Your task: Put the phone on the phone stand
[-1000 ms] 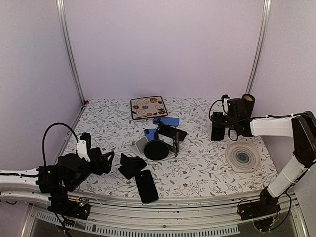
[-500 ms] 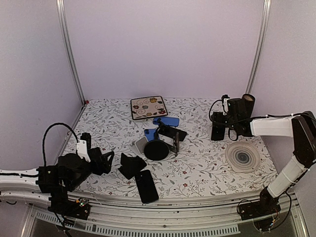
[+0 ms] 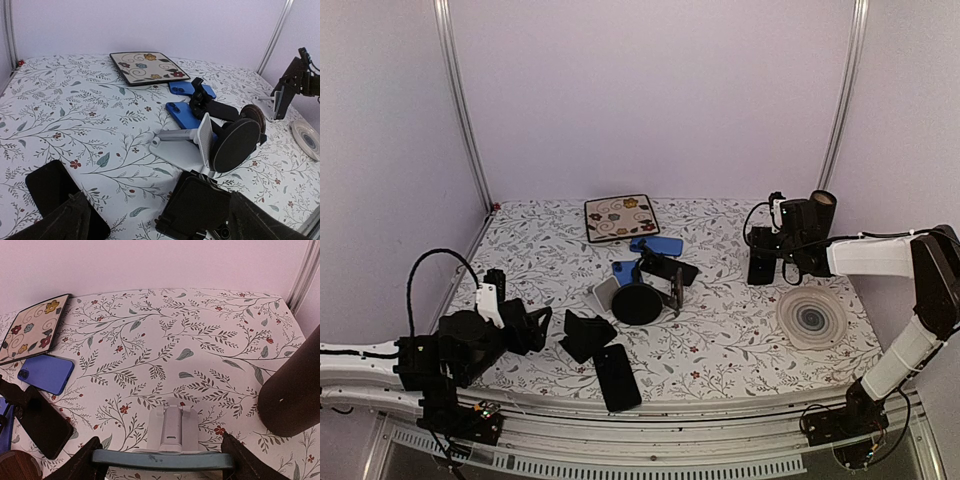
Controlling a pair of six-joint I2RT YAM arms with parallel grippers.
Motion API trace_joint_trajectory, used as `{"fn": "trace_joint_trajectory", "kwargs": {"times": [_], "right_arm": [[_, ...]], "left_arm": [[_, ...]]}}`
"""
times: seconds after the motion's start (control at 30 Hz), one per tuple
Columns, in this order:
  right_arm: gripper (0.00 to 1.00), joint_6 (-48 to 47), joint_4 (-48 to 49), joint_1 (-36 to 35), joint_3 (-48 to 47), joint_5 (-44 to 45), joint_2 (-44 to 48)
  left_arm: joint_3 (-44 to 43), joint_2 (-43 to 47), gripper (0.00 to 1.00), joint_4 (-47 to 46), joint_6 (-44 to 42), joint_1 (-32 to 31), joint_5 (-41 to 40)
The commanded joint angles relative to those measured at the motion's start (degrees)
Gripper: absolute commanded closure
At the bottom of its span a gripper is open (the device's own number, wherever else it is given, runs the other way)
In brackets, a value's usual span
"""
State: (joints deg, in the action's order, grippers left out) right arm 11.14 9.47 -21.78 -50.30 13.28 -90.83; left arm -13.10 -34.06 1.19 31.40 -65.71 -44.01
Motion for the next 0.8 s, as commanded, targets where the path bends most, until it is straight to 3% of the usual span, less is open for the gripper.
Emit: {"fn": "trace_joint_trajectory", "kwargs": {"times": [0.0, 0.4, 0.77], "right_arm": [[0.27, 0.4, -0.1, 0.2, -0.8, 0.6, 0.3], [0.02, 0.8, -1.7, 0.3, -1.8, 0.8, 0.2], [0.01, 2.2, -8.2, 0.2, -6.0, -0.6, 2.7]], "left_arm": [[-0.1, -0.3, 0.03, -0.7, -0.9, 0.8, 0.2], [-0.1, -0.5, 0.03, -0.8, -0.9, 0.9, 0.3], [-0.1, -0.7, 0.03, -0.9, -0.9, 1.2, 0.5]]}}
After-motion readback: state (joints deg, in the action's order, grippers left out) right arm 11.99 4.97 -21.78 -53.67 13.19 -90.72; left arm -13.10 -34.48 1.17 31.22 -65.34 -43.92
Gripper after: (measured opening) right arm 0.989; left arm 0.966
